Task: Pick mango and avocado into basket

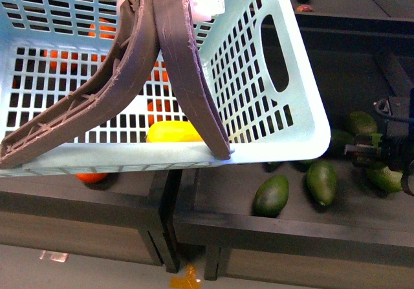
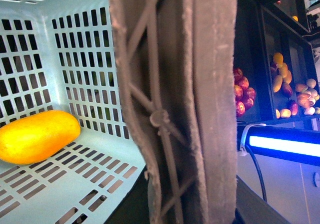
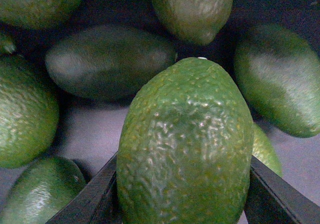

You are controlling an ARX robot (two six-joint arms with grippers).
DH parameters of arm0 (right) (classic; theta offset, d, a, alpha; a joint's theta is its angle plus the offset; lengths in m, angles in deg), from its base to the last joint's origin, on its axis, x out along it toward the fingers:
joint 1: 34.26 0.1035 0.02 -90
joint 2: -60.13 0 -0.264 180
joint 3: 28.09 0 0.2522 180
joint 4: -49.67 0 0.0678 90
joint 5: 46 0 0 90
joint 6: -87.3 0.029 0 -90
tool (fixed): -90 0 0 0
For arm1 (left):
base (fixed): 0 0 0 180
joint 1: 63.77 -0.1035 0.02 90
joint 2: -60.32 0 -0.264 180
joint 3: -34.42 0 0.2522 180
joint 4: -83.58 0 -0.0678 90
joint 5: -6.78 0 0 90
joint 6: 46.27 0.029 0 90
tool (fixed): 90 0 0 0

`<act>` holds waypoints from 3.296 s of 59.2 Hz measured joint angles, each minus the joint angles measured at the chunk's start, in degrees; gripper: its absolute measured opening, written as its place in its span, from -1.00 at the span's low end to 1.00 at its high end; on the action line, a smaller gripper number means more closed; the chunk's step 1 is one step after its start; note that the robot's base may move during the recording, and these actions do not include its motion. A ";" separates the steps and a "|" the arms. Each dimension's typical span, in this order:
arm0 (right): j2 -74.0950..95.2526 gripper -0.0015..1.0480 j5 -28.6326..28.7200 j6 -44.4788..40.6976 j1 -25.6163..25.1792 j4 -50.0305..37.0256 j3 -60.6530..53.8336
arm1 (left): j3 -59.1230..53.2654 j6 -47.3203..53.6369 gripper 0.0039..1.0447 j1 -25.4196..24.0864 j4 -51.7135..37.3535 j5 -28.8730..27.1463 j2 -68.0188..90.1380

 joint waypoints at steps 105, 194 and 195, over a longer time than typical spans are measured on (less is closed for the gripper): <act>-43.74 0.50 1.51 8.92 31.82 12.63 -9.16 | 0.00 0.00 -0.68 0.00 0.00 0.04 0.00; -110.03 -0.16 -4.33 -1.09 14.03 5.62 -55.15 | 0.00 -0.13 -0.68 0.02 0.00 -0.02 0.00; -110.29 -0.19 -4.13 -1.16 13.88 5.60 -55.41 | 0.00 -0.09 -0.68 0.02 0.00 -0.02 0.00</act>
